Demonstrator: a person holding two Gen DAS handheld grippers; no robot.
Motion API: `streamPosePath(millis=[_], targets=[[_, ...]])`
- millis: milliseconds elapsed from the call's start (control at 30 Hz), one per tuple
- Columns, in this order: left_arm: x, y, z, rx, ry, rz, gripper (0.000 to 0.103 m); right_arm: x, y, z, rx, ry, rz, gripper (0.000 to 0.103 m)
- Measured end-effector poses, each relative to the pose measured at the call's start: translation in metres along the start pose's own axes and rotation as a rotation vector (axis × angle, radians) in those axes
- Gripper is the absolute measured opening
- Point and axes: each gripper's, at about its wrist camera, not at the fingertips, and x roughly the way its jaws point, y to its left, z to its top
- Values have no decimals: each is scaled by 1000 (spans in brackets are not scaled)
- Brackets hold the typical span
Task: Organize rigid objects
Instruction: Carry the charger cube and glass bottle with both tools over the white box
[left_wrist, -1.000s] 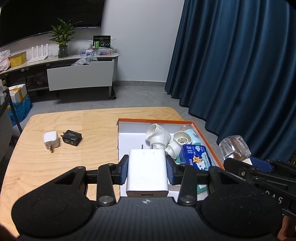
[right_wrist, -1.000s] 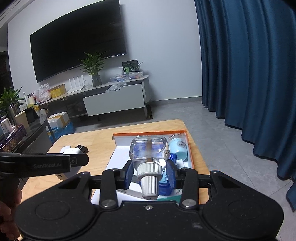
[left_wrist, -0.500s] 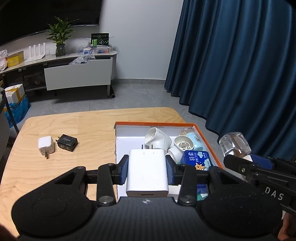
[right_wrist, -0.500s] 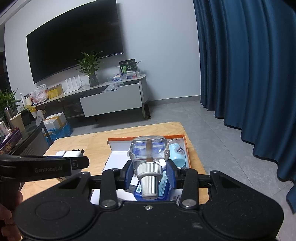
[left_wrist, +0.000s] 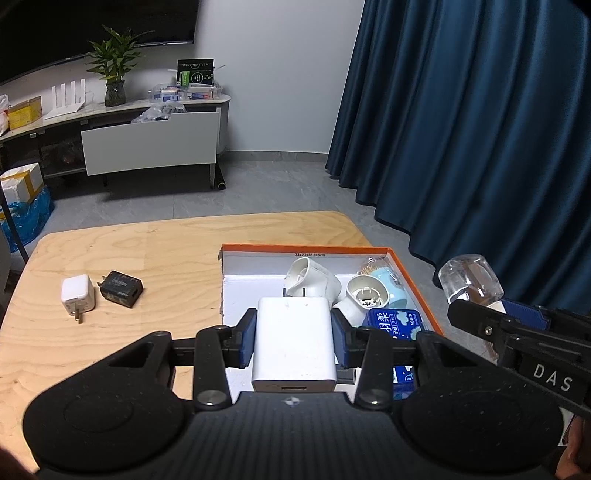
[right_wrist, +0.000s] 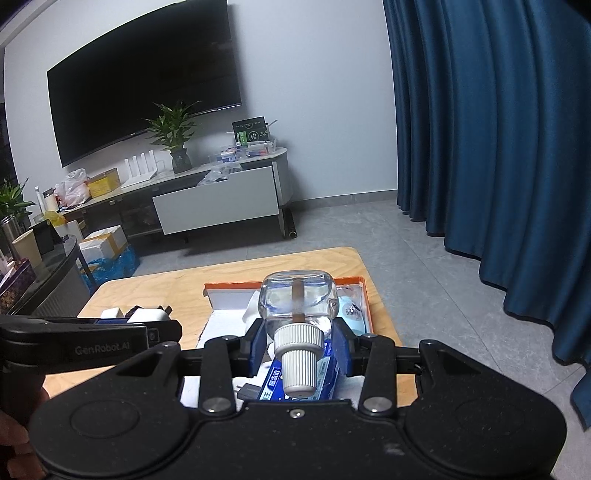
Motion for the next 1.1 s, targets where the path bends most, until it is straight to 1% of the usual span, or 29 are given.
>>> streamPosePath(millis=[1100], targets=[[40,5,10,-20,48,2,41,39,-5,12,-13,29,-9,47]])
